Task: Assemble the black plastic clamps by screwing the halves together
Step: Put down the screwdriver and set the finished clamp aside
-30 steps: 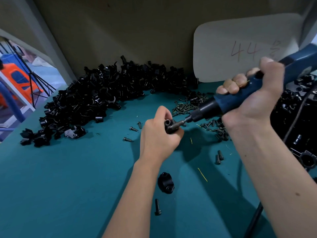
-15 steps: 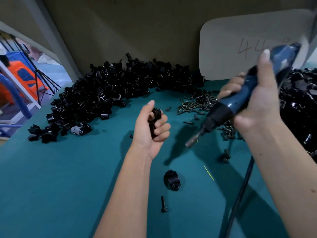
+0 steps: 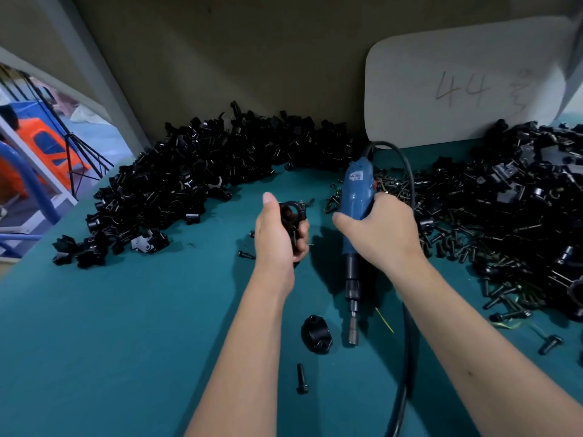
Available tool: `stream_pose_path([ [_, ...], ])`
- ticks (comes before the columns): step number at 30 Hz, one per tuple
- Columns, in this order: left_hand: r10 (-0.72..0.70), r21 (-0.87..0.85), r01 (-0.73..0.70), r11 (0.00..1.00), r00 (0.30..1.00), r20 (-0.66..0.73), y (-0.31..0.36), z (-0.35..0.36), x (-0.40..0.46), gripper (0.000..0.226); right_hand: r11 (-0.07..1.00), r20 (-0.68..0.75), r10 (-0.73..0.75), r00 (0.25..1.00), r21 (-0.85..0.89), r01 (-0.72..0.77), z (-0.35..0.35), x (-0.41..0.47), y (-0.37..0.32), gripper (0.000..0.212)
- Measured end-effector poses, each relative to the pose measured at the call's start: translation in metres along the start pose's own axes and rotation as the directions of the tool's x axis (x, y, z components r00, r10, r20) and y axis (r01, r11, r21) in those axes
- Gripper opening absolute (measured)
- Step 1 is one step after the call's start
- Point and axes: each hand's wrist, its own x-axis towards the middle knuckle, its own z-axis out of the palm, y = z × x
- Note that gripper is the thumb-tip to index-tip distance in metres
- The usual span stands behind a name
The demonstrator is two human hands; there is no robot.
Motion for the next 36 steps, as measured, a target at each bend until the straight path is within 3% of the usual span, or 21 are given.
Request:
stream_pose_path([
  [2, 0.164, 0.160, -0.160, 0.974, 0.986, -0.012, -0.004, 0.008, -0.003, 0.043, 0.997, 0.038, 0.010, 0.999, -0.071, -0.008, 0.002, 0.001, 0.003, 0.033],
  [4, 0.334, 0.254, -0.340, 0.905, 0.940, 0.071, -0.004, 0.018, -0.008, 0.036, 0.996, 0.067, 0.034, 0.997, -0.085, -0.028, 0.002, 0.002, 0.006, 0.034],
  [6, 0.432, 0.314, -0.455, 0.833, 0.891, 0.143, -0.003, 0.024, -0.011, 0.029, 0.999, -0.003, -0.023, 1.000, -0.042, 0.023, -0.004, 0.004, 0.007, 0.033],
  [8, 0.498, 0.409, -0.532, 0.742, 0.845, 0.197, -0.004, 0.031, -0.013, 0.025, 0.977, -0.059, -0.078, 0.995, 0.193, 0.088, -0.020, 0.007, 0.004, 0.025],
  [10, 0.548, 0.522, -0.616, 0.590, 0.780, 0.302, -0.005, 0.042, -0.015, 0.018, 0.853, 0.092, -0.051, 0.994, 0.522, -0.004, -0.044, 0.009, -0.001, 0.036],
  [11, 0.552, 0.560, -0.647, 0.517, 0.752, 0.359, -0.005, 0.049, -0.016, 0.013, 0.818, 0.174, -0.077, 0.982, 0.574, -0.038, -0.055, 0.009, -0.002, 0.042],
  [13, 0.527, 0.581, -0.689, 0.433, 0.717, 0.457, -0.005, 0.075, -0.020, 0.022, 0.883, 0.168, -0.154, 0.974, 0.467, 0.059, -0.080, 0.010, 0.004, 0.038],
  [14, 0.527, 0.566, -0.712, 0.417, 0.696, 0.487, -0.006, 0.090, -0.023, 0.031, 0.903, 0.114, -0.173, 0.978, 0.415, 0.112, -0.093, 0.011, 0.010, 0.031],
  [16, 0.558, 0.518, -0.742, 0.426, 0.666, 0.495, -0.007, 0.119, -0.031, 0.041, 0.875, 0.037, -0.140, 0.989, 0.472, 0.106, -0.119, 0.012, 0.024, 0.021],
  [19, 0.493, 0.388, -0.696, 0.604, 0.709, 0.504, -0.004, 0.165, -0.045, 0.055, 0.821, -0.092, -0.004, 0.996, 0.568, 0.056, -0.169, 0.015, 0.047, 0.023],
  [21, 0.473, 0.376, -0.708, 0.598, 0.691, 0.547, -0.006, 0.194, -0.052, 0.054, 0.900, -0.242, 0.066, 0.968, 0.433, 0.047, -0.199, 0.022, 0.065, 0.024],
  [23, 0.479, 0.454, -0.760, 0.465, 0.648, 0.592, -0.010, 0.218, -0.054, 0.046, 0.999, -0.362, 0.041, 0.931, 0.035, -0.030, -0.225, 0.030, 0.086, 0.019],
  [25, 0.443, 0.540, -0.755, 0.373, 0.656, 0.611, -0.016, 0.233, -0.052, 0.037, 0.971, -0.376, 0.060, 0.925, -0.191, -0.141, -0.243, 0.034, 0.100, 0.016],
  [30, 0.338, 0.707, -0.644, 0.294, 0.761, 0.553, -0.035, 0.229, -0.036, 0.037, 0.955, -0.290, 0.101, 0.952, -0.241, -0.175, -0.253, 0.046, 0.107, 0.011],
  [33, 0.319, 0.802, -0.523, 0.290, 0.843, 0.434, -0.030, 0.212, -0.015, 0.032, 0.946, -0.303, 0.022, 0.953, -0.303, -0.118, -0.243, 0.060, 0.096, 0.011],
  [36, 0.240, 0.881, -0.416, 0.224, 0.900, 0.364, -0.013, 0.192, 0.015, 0.034, 0.938, -0.320, -0.089, 0.943, -0.345, -0.029, -0.221, 0.085, 0.077, 0.012],
])
